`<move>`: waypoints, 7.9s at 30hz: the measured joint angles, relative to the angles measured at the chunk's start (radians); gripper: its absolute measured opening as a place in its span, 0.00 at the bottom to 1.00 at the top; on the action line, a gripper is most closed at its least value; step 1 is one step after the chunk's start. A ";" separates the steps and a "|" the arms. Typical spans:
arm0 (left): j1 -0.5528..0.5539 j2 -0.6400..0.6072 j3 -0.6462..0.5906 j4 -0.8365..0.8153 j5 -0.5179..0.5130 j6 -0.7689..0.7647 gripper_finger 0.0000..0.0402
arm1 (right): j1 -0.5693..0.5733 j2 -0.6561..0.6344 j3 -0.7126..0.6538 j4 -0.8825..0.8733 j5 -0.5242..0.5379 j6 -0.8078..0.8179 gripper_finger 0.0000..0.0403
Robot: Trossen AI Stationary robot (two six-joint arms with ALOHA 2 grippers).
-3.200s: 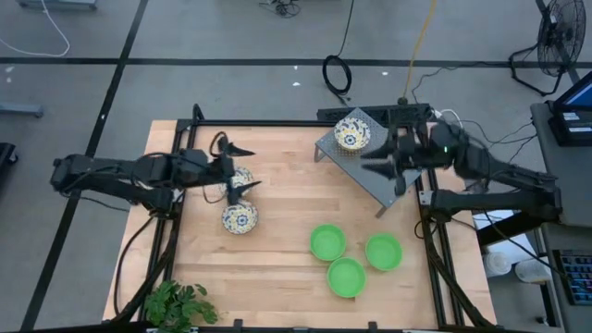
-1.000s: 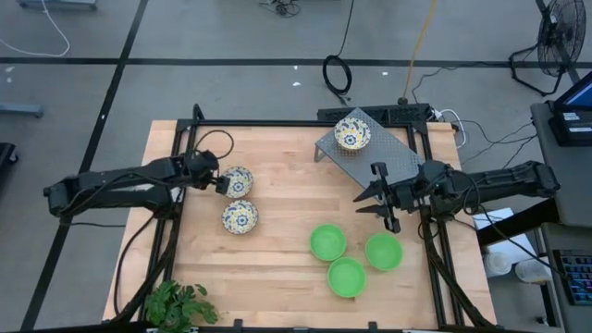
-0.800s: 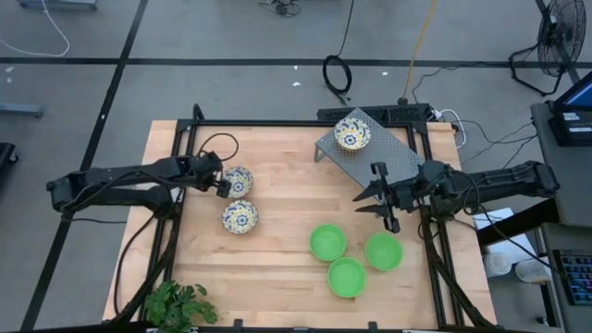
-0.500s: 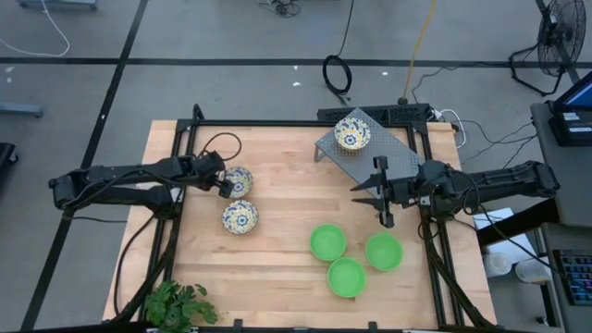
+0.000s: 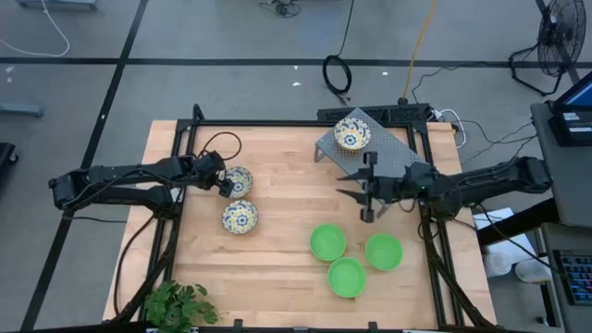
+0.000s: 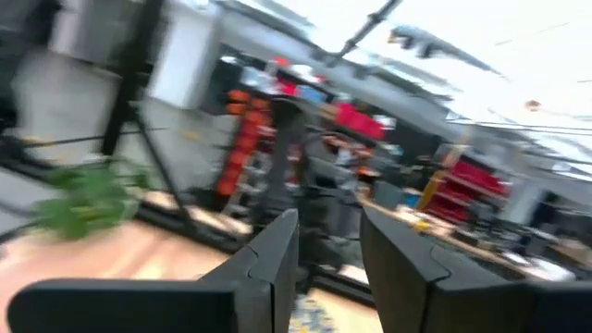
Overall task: Pick & Place Mini bowls
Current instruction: Stack the top yellow bowl on the yellow bowl on the shelf
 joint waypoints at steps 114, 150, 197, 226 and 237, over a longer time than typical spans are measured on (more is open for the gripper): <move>0.119 0.003 0.000 0.112 0.045 0.152 0.33 | -0.001 0.068 0.010 0.092 0.262 -0.008 0.26; 0.119 0.004 0.000 0.044 0.120 0.031 0.33 | 0.000 0.067 0.010 0.084 0.262 -0.008 0.26; 0.119 0.004 0.094 -0.093 0.123 -0.148 0.33 | 0.000 0.068 0.010 0.084 0.262 -0.008 0.26; 0.061 0.004 0.092 -0.127 0.045 -0.189 0.33 | 0.000 0.068 0.010 0.084 0.262 0.003 0.26; 0.062 0.004 0.092 -0.127 0.040 -0.189 0.33 | 0.000 0.067 0.009 0.085 0.262 0.015 0.26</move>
